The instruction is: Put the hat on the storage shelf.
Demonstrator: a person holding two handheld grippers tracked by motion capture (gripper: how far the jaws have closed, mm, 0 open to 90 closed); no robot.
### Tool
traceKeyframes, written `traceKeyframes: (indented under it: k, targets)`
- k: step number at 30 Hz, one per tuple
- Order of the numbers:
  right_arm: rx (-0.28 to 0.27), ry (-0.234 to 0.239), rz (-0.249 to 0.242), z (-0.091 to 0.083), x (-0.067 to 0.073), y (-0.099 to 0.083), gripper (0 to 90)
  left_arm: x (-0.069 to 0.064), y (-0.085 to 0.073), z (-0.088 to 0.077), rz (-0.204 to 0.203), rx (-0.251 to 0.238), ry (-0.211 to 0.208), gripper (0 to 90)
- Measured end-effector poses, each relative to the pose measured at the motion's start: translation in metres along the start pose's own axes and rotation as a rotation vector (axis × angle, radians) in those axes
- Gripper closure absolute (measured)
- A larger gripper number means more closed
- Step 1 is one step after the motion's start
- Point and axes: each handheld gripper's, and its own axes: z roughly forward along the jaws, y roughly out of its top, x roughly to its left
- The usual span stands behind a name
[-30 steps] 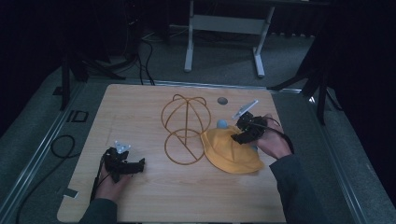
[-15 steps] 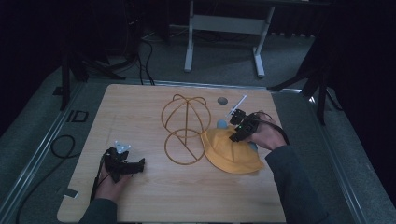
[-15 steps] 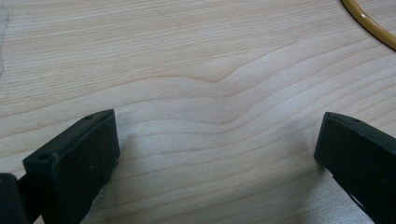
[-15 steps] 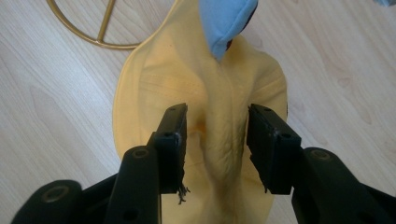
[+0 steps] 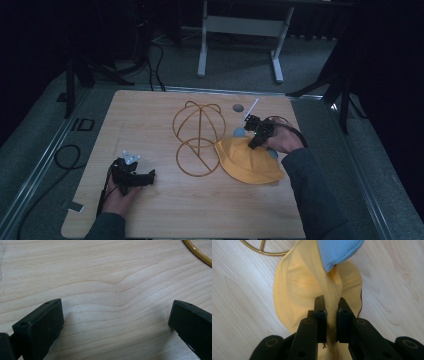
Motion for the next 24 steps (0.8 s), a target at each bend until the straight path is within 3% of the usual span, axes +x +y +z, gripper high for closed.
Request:
traceKeyframes:
  k: [9, 24]
  targets:
    - [-0.028, -0.019, 0.001, -0.01, -0.003, -0.005, 82.6, 0.0, 0.0, 0.0, -0.001, -0.001, 0.0, 0.2]
    - [-0.144, -0.021, 0.021, -0.042, -0.013, -0.018, 82.6, 0.0, 0.0, 0.0, 0.001, 0.001, 0.0, 0.2]
